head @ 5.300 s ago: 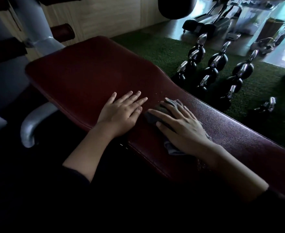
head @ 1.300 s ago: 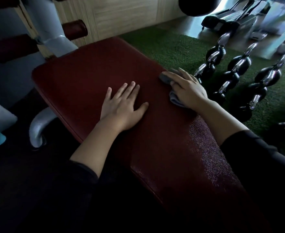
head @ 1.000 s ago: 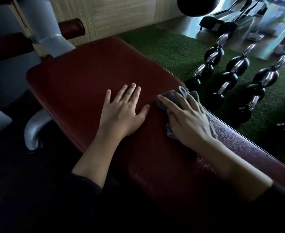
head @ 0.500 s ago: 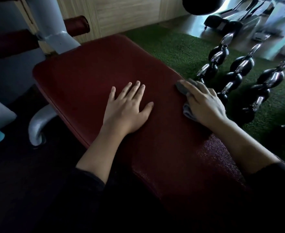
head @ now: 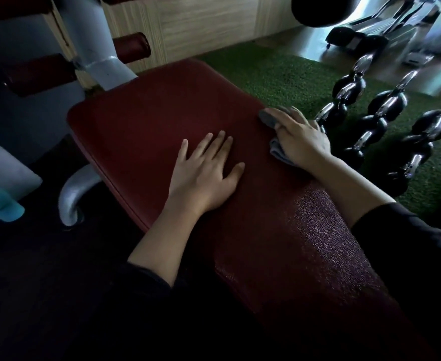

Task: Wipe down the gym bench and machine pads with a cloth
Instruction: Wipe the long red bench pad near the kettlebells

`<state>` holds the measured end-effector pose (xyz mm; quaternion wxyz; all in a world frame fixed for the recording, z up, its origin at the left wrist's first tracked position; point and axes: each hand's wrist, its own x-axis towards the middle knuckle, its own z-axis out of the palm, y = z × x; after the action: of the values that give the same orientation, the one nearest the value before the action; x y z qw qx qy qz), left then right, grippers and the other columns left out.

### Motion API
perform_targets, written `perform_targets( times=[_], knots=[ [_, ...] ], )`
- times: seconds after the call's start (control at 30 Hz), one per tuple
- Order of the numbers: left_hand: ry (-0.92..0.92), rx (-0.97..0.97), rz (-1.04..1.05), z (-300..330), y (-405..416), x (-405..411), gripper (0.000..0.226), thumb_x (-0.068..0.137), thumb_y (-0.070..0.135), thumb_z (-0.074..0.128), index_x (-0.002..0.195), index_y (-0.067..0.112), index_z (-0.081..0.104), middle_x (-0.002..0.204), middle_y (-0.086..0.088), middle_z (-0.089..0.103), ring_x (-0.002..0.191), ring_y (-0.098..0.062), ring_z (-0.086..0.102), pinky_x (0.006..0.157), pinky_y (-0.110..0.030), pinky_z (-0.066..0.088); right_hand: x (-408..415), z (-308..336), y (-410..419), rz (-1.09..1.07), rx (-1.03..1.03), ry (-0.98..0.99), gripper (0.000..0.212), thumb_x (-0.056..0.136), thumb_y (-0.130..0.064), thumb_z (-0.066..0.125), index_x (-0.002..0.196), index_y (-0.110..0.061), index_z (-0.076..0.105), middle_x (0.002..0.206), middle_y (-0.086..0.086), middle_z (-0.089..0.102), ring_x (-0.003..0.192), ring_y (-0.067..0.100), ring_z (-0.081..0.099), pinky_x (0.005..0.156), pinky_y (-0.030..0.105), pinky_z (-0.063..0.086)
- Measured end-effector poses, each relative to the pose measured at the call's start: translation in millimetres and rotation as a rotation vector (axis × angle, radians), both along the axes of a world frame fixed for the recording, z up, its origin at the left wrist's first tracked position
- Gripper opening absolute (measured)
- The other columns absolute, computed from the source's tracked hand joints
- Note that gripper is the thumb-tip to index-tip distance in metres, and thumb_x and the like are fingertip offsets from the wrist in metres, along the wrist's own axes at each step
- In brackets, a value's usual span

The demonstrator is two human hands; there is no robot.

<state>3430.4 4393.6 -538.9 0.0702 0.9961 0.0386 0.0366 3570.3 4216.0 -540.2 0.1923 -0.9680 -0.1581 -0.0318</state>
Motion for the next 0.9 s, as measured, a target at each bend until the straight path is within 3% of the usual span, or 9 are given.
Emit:
perform_targets(
  times=[0.1,0.3,0.43,0.53,0.63,0.8,0.9],
  knots=[
    [-0.006,0.01,0.001,-2,0,1,0.069,0.095,0.061,0.012,0.155,0.028,0.002,0.161,0.013,-0.005,0.147,-0.004,-0.009,0.12,-0.043,-0.008,-31,-2,-24,-0.042,-0.008,0.002,0.043,0.099,-0.044,0.028,0.137,-0.062,0.022,0.152,-0.021,0.024,0.128,0.029,0.035,0.106,0.049,0.032],
    [-0.012,0.027,0.003,-4,0,3,0.068,0.096,0.059,0.013,0.154,0.028,0.001,0.162,0.012,-0.004,0.147,-0.005,-0.008,0.12,-0.044,-0.006,-102,-8,-6,-0.019,-0.201,-0.164,0.057,0.087,-0.045,0.021,0.143,-0.055,0.019,0.154,-0.015,0.025,0.136,0.029,0.024,0.107,0.05,0.024],
    [-0.029,0.011,-0.002,-3,0,2,0.067,0.097,0.058,0.014,0.155,0.026,0.006,0.162,0.011,0.0,0.148,-0.006,-0.005,0.12,-0.044,-0.005,-63,0,29,0.049,-0.149,-0.187,0.047,0.096,-0.041,0.03,0.141,-0.055,0.026,0.152,-0.018,0.028,0.138,0.028,0.021,0.108,0.051,0.019],
    [-0.03,-0.004,-0.001,-1,0,1,0.066,0.097,0.058,0.015,0.155,0.027,0.008,0.162,0.012,0.002,0.148,-0.006,-0.005,0.12,-0.043,-0.007,-16,7,33,0.014,-0.079,-0.096,0.043,0.098,-0.043,0.03,0.139,-0.058,0.027,0.153,-0.019,0.026,0.142,0.026,0.018,0.109,0.054,0.019],
    [-0.017,-0.009,0.001,-1,0,1,0.066,0.098,0.059,0.015,0.155,0.028,0.006,0.162,0.013,0.0,0.147,-0.004,-0.007,0.12,-0.042,-0.008,7,4,13,-0.021,0.05,-0.026,0.045,0.096,-0.049,0.035,0.139,-0.057,0.025,0.152,-0.017,0.028,0.135,0.031,0.035,0.107,0.051,0.031],
    [0.002,-0.028,-0.024,0,3,1,0.066,0.098,0.057,0.018,0.155,0.026,0.006,0.162,0.012,0.0,0.147,-0.004,-0.006,0.12,-0.042,-0.008,-17,-8,-25,-0.171,0.163,-0.024,0.064,0.089,-0.049,0.053,0.145,-0.024,0.035,0.149,0.001,0.041,0.13,0.028,0.045,0.1,0.036,0.037],
    [-0.03,-0.155,-0.052,5,12,-7,0.062,0.1,0.051,0.03,0.154,0.026,0.015,0.161,0.01,0.01,0.147,-0.001,0.002,0.121,-0.037,-0.006,-39,-13,-42,-0.102,0.214,-0.133,0.054,0.087,-0.04,0.057,0.136,-0.018,0.051,0.143,0.001,0.049,0.129,0.023,0.047,0.104,0.032,0.037]
  ],
)
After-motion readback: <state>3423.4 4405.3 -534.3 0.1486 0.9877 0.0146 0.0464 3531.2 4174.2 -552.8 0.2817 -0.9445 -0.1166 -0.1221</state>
